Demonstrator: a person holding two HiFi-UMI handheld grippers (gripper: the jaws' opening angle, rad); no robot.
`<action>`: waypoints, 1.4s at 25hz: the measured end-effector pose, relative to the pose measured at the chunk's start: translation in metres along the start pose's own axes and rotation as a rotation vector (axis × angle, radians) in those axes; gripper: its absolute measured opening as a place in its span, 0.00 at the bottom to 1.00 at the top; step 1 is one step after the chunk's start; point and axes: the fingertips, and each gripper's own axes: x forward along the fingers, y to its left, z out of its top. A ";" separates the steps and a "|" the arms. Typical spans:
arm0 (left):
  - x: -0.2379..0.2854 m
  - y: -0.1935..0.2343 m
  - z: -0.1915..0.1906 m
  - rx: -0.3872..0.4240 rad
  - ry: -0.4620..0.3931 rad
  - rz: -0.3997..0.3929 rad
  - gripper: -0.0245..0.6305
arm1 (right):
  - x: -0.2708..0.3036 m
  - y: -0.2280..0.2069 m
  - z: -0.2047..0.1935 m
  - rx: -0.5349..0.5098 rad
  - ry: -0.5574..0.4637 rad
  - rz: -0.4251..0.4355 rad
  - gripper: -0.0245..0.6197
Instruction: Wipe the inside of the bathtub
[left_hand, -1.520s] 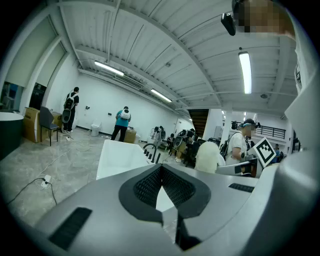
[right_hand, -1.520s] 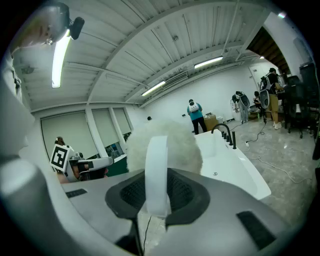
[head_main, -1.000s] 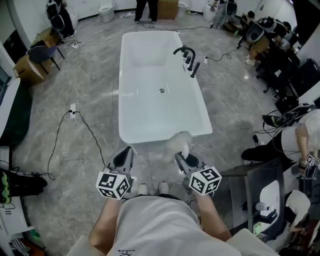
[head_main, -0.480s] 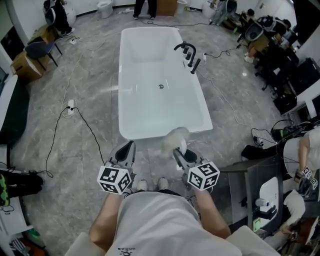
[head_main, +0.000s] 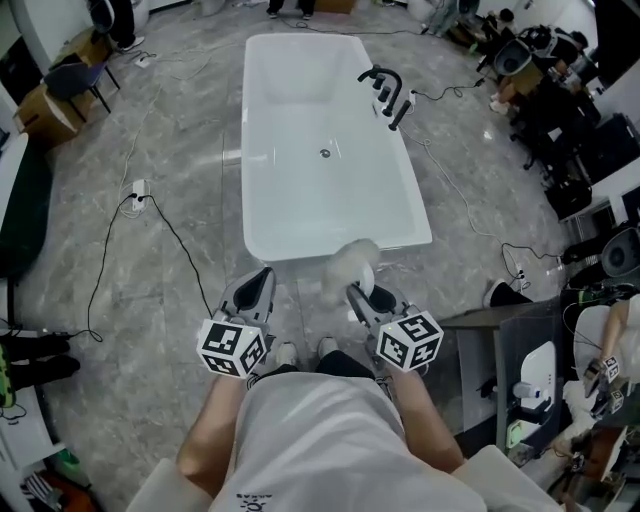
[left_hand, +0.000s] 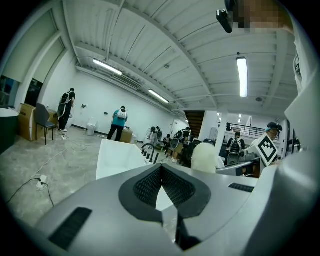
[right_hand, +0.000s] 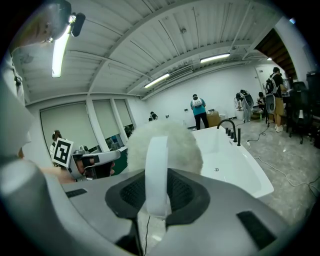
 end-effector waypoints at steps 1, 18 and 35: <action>-0.002 0.002 -0.001 -0.002 0.001 -0.002 0.05 | 0.002 0.002 0.000 0.000 0.002 -0.003 0.19; 0.080 0.016 0.003 0.003 0.043 0.029 0.05 | 0.046 -0.082 0.026 0.032 0.027 0.034 0.19; 0.229 0.014 -0.012 -0.065 0.157 0.193 0.05 | 0.127 -0.203 0.029 -0.116 0.318 0.314 0.19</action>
